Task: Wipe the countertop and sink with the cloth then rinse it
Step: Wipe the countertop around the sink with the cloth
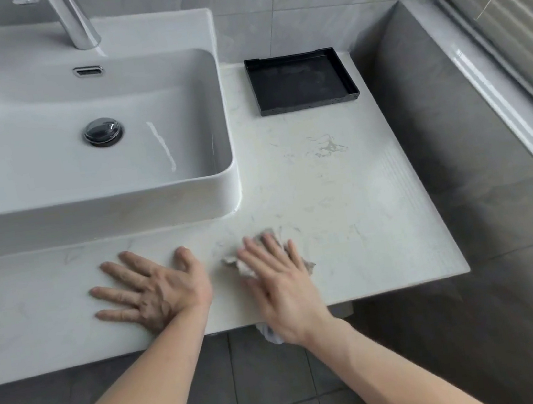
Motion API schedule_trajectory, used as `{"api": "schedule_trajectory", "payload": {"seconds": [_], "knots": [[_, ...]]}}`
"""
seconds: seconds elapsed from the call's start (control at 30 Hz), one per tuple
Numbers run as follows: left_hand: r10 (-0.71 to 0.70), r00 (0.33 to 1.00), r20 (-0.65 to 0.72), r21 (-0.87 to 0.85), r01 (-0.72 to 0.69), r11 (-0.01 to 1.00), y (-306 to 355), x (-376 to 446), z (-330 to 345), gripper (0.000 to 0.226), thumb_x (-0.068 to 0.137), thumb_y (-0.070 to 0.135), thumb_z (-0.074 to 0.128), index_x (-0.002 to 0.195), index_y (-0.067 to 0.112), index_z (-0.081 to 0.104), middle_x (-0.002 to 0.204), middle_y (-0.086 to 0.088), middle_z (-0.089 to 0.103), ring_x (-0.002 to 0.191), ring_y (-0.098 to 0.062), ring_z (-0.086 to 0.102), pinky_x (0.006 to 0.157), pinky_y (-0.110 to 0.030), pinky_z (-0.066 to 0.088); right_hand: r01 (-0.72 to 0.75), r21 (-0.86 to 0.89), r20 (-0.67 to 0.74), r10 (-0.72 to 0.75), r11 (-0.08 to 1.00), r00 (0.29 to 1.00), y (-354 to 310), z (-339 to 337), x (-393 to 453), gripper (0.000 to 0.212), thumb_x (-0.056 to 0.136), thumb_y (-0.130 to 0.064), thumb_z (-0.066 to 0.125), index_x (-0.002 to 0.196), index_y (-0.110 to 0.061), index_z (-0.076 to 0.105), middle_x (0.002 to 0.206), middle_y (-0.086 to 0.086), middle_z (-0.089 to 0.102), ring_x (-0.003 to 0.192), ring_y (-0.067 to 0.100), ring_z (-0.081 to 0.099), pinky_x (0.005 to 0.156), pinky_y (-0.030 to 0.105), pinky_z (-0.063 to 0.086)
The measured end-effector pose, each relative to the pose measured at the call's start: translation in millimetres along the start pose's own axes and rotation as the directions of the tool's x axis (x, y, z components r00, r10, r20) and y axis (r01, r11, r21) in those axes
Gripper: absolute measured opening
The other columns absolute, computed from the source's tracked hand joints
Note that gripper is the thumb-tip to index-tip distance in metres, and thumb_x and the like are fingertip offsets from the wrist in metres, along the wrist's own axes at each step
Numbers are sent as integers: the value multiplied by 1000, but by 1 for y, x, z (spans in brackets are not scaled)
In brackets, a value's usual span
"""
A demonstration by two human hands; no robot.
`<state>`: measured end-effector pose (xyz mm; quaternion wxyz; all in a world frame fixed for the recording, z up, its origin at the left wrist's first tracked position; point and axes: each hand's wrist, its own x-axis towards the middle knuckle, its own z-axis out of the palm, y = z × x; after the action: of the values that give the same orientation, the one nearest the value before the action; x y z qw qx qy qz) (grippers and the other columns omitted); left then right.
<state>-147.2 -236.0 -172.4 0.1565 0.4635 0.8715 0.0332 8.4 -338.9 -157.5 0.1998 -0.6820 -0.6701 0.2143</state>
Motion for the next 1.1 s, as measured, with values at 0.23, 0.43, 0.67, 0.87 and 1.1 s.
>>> {"api": "schedule_trajectory", "payload": {"seconds": [0.23,0.43,0.67,0.87,1.1], "knots": [[38,999,18,-57,-37,998,-3,-4,-9,91,82,54,36,162,15,14,170,-12,-2,153,-44,-13,120,-67,-8,-83,-210,-31,78,974,996,24,-5,-10,59,108,-48,31,164,-37,13,172,-13,0,159,18,-14,128,43,-8],[573,814,93,-72,-568,820,-67,5,-34,70,88,54,36,155,35,31,169,8,15,156,-19,3,121,-57,-6,-492,-124,-254,452,862,855,108,-69,-33,54,110,-29,32,163,-22,25,172,-1,14,159,19,2,130,44,7],[674,739,-13,-57,-673,737,-166,97,-87,70,87,57,33,147,25,50,159,-1,39,145,-27,33,119,-47,21,-370,95,-287,381,924,879,27,-45,-3,47,112,-30,35,157,-20,40,165,-5,35,157,14,20,126,44,28],[584,809,-68,48,-582,812,-212,179,-115,81,82,65,30,149,21,48,160,-7,35,145,-34,29,118,-50,23,129,18,-79,-127,992,989,-90,48,61,43,111,-27,41,152,-18,48,164,4,38,157,21,21,129,39,16],[604,797,-27,166,-592,789,-243,226,-104,80,85,71,26,155,33,32,167,0,20,153,-28,11,121,-34,-5,63,-257,42,-54,964,998,-83,72,67,61,106,-54,29,163,-39,16,172,-13,5,159,17,-12,129,45,-5]]}}
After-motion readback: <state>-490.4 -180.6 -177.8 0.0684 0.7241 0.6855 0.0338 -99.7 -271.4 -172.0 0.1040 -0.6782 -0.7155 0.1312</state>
